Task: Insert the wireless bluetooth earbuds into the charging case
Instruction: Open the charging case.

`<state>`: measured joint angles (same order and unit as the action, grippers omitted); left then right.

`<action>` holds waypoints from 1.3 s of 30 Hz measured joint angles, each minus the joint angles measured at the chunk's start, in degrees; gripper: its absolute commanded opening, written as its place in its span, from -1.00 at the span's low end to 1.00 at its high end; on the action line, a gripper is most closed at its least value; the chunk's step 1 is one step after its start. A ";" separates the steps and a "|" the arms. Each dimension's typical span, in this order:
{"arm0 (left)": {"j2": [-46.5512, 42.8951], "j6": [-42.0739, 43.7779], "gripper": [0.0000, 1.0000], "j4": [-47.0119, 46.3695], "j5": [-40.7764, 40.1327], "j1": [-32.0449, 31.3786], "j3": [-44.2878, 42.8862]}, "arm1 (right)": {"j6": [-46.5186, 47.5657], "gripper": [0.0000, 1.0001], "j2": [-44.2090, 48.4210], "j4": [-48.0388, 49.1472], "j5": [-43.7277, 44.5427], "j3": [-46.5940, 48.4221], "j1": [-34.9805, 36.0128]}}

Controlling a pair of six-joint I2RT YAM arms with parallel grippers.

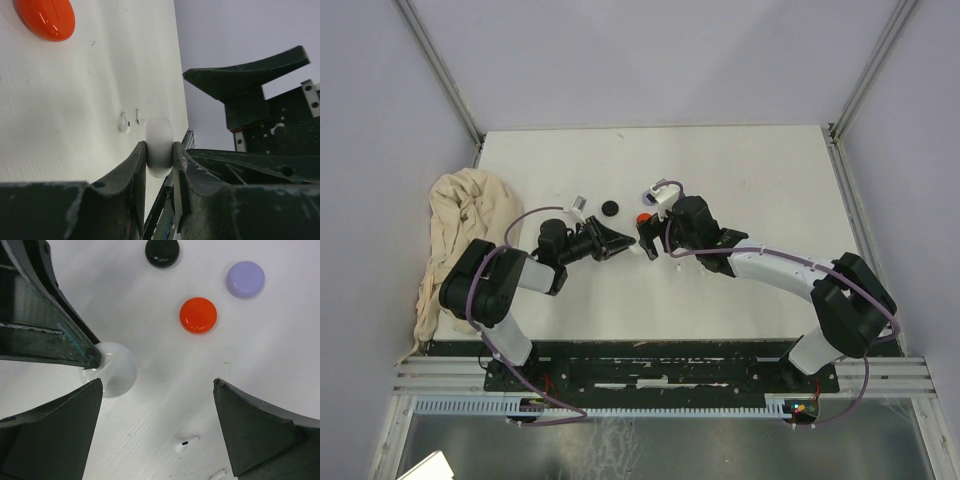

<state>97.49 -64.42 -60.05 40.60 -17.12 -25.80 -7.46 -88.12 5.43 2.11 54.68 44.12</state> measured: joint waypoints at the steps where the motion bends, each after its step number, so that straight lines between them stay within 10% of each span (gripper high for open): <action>1: -0.26 -0.02 -0.94 -0.04 0.02 0.00 0.02 | -0.04 0.99 -0.72 -0.26 0.13 0.02 0.00; 39: 8.04 -17.16 -0.94 -20.90 2.51 -0.74 0.04 | -0.66 0.99 -10.23 -0.63 2.80 6.34 -3.52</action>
<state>105.54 -81.58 -80.95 43.11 -17.87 -25.76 -8.12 -98.35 4.80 4.91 61.01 40.60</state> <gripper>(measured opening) 0.299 0.994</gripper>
